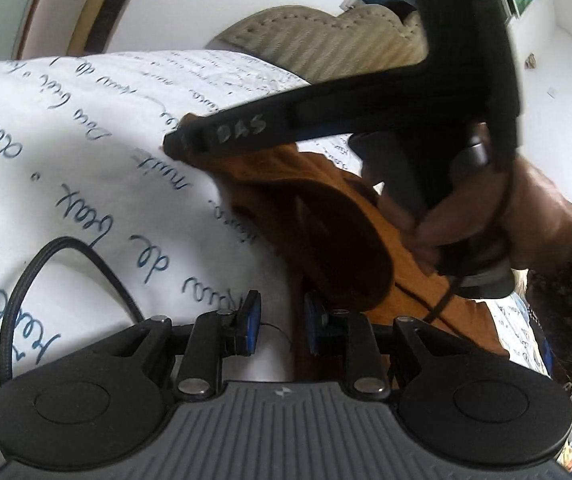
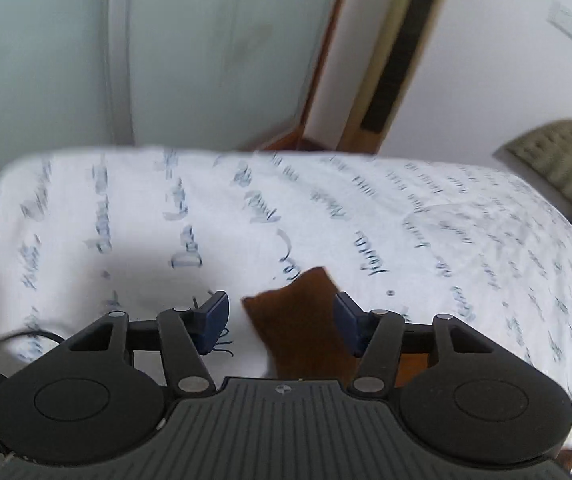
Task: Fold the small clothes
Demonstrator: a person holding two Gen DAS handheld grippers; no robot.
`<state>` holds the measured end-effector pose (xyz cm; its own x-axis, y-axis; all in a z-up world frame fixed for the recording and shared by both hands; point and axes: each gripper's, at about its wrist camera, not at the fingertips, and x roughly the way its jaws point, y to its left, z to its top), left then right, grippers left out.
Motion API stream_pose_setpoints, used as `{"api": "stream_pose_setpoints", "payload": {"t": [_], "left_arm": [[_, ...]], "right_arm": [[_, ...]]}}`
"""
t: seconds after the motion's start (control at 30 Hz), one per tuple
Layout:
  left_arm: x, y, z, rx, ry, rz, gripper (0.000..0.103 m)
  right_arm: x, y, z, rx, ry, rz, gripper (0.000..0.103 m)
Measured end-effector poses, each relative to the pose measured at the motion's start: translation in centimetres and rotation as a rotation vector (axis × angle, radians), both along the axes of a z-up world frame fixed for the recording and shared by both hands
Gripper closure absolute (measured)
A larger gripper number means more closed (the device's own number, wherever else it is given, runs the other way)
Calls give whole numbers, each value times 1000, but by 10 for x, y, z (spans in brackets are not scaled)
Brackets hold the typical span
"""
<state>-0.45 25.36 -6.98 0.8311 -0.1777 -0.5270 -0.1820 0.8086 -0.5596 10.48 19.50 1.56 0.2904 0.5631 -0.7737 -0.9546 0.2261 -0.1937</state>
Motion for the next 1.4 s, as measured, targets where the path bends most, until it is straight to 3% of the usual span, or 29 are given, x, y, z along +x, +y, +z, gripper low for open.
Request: {"api": "stream_pose_setpoints", "payload": {"t": [0.17,0.23,0.27,0.37,0.47,0.6,0.93,1.17,1.4], "left_arm": [[-3,-5,-4,8,-7,3,80],[-3,-5,-4,1,-6,5,80],[-3,-4,-4,-5,-1,6,80],[-2,-4,-1,-10,6,8,80],[5,-5,1,-1,15,12,72],[10,-17,10,40,1,14,48],[37,-61,23,65,-2,-94,47],[47,-83,24,67,-19,-132,47],[101,-90,22,116,6,-87,47]], "right_arm": [[-2,16,-29,-88,-39,18,53],[1,18,-34,-84,-18,-9,71],[3,19,-35,-83,-8,-25,85],[9,20,-34,-66,-12,-71,94],[10,5,-21,20,2,-110,94],[14,-36,9,204,59,-171,94],[29,-174,72,563,-9,-462,94],[40,-259,83,689,-53,-644,94],[36,-311,88,802,-110,-729,94]]}}
